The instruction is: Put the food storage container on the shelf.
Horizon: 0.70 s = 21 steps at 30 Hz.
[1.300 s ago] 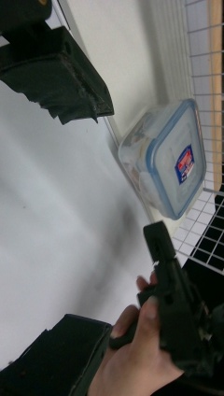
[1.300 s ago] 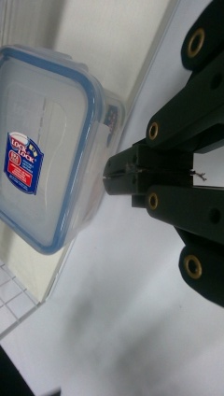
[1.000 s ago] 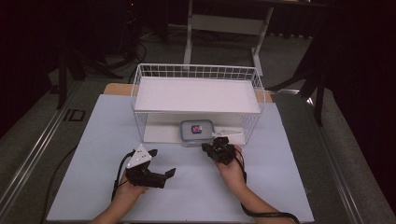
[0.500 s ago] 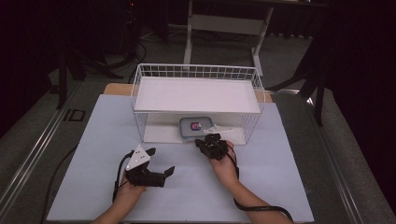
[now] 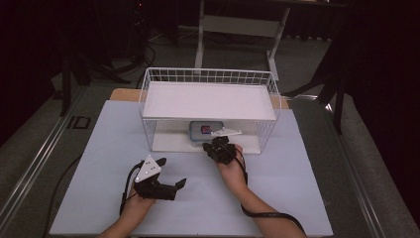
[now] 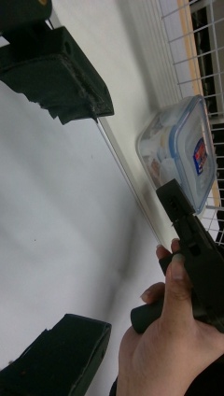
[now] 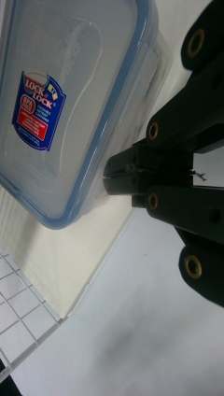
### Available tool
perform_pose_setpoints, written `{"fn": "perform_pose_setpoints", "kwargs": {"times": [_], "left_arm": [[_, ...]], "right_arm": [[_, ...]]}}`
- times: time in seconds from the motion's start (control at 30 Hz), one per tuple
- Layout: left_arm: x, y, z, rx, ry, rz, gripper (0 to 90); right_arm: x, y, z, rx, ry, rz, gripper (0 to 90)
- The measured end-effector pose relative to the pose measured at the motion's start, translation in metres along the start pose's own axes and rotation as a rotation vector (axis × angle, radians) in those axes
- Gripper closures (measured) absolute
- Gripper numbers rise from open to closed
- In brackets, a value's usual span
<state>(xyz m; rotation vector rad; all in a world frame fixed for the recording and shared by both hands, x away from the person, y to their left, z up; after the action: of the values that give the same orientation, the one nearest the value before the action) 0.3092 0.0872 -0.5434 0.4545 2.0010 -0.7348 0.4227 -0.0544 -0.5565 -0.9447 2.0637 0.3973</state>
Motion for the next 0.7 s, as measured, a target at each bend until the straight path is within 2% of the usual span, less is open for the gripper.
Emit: {"fn": "perform_pose_setpoints", "kwargs": {"times": [0.23, 0.37, 0.47, 0.57, 0.7], "left_arm": [[0.0, 0.0, 0.0, 0.009, 0.002, -0.009, 1.5], [0.001, -0.002, 0.0, 0.008, 0.007, 0.001, 1.5], [0.001, -0.002, 0.0, 0.007, 0.007, 0.003, 1.5], [0.001, -0.002, 0.0, 0.008, 0.005, 0.001, 1.5], [0.0, -0.003, -0.001, 0.018, 0.0, -0.005, 1.5]], "right_arm": [[-0.004, -0.002, 0.006, 0.004, -0.001, 0.01, 89.8], [-0.004, -0.003, 0.008, 0.012, 0.005, 0.01, 89.8], [-0.003, -0.003, 0.008, -0.002, 0.004, 0.034, 89.8], [-0.002, 0.001, 0.003, -0.013, 0.0, 0.018, 89.8], [0.0, 0.004, -0.012, -0.028, -0.031, 0.034, 86.2]]}}
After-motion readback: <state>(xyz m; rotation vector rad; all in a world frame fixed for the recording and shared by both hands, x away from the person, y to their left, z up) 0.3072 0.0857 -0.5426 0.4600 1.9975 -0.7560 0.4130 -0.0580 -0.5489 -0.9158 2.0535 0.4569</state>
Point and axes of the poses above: each handheld gripper's, and its own axes: z roughly forward along the jaws, x roughly out of its underside, y roughly to its left, the point moved 8 cm from there along z, roughly forward along the jaws, and after that the axes turned 14 degrees about -z, right-handed, at the moved point
